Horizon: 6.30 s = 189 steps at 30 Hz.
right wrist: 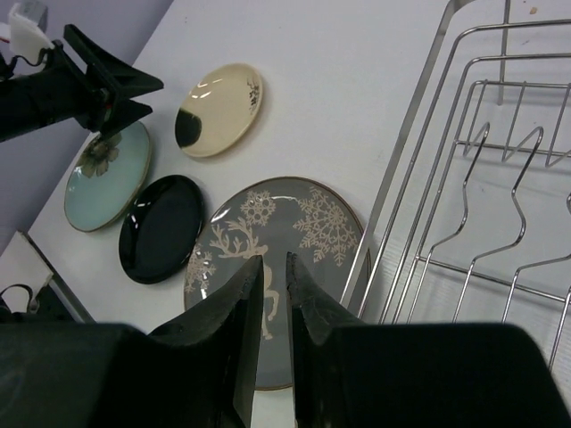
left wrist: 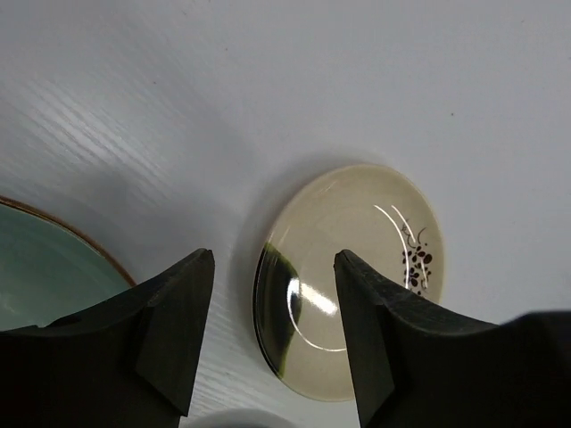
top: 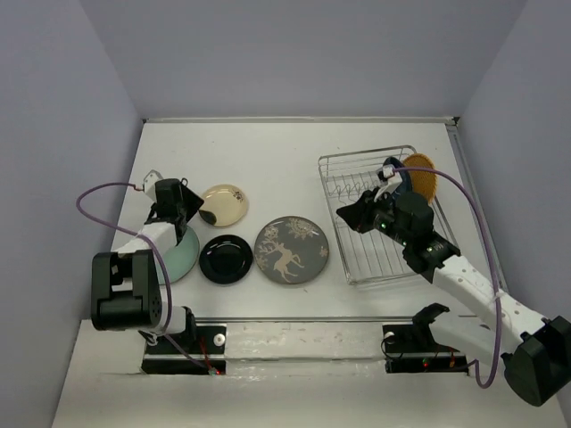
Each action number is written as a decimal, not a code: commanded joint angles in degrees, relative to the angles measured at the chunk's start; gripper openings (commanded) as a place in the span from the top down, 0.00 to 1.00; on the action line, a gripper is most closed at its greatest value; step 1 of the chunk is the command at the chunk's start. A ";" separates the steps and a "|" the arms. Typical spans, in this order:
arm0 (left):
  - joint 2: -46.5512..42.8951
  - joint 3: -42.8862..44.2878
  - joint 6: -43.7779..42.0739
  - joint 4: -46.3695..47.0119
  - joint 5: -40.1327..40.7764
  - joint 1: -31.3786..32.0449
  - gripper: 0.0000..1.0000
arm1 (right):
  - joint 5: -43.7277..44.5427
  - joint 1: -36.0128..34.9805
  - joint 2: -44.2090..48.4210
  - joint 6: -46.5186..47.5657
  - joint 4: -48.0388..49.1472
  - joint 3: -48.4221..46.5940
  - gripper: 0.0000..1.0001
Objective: Load the plates into the dish rack
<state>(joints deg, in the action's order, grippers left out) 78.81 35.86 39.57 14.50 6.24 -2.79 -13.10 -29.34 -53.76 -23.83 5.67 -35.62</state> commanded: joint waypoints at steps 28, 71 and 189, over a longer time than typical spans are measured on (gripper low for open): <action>-8.30 -1.93 1.21 12.83 -9.23 5.15 0.94 | -8.60 -1.06 -6.44 0.20 4.08 -4.63 0.31; -38.38 2.81 -27.26 -19.51 -25.14 27.75 0.01 | 52.90 0.95 -8.99 16.00 -20.96 -23.27 0.93; -24.93 -27.86 42.16 5.53 14.41 58.95 0.38 | 23.03 -26.47 -0.03 -7.37 -5.50 -9.47 0.41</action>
<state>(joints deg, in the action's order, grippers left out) 52.03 6.17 81.76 16.88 15.57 55.88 9.23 -55.75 -55.90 -32.36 -2.52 -45.21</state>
